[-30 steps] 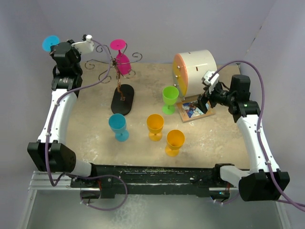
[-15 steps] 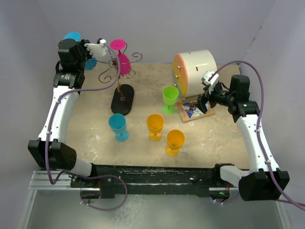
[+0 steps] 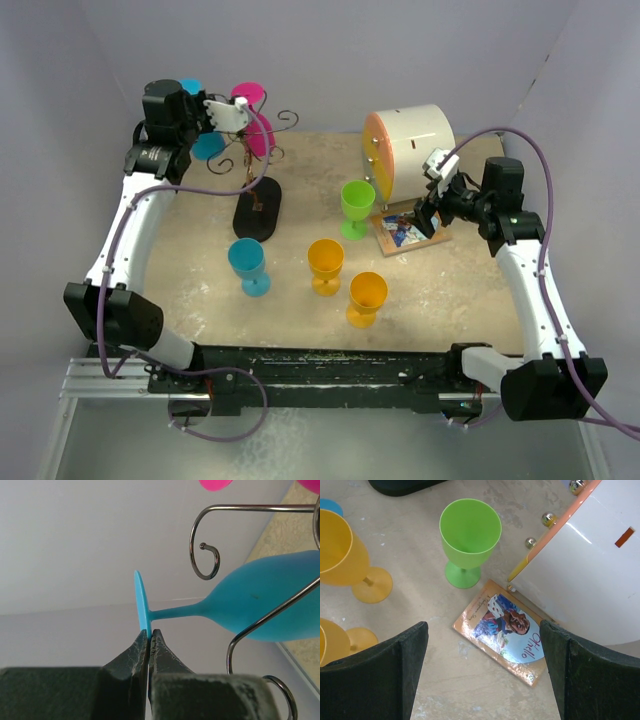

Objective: Place the wine glass upside down on the wine glass rack

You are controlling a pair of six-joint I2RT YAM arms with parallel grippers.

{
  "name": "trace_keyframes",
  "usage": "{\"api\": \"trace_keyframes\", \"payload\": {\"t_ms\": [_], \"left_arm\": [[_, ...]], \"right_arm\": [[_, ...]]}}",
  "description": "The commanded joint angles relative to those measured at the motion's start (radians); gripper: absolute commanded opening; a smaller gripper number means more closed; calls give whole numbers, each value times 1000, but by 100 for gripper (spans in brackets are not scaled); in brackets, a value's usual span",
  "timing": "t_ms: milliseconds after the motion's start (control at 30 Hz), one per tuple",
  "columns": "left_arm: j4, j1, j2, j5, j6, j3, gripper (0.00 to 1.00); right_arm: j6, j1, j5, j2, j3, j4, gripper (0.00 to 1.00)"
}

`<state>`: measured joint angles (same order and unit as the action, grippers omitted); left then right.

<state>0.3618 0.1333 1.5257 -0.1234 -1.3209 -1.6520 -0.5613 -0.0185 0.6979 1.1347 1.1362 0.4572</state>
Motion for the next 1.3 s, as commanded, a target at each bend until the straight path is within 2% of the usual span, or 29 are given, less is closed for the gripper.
{"api": "trace_keyframes", "payload": {"t_ms": [0,333,1267], "left_arm": [[27,14,-2,65,-19,-75,0],[69,50,17,78,-46,-106,0],[20,81,81,101,-41,-144,0]], "right_arm": [[-13,5,7,0,-7,-34,94],[-12,5,-4,4,-12,-40,94],[-16,7,-21,5,-16,-45,95]]}}
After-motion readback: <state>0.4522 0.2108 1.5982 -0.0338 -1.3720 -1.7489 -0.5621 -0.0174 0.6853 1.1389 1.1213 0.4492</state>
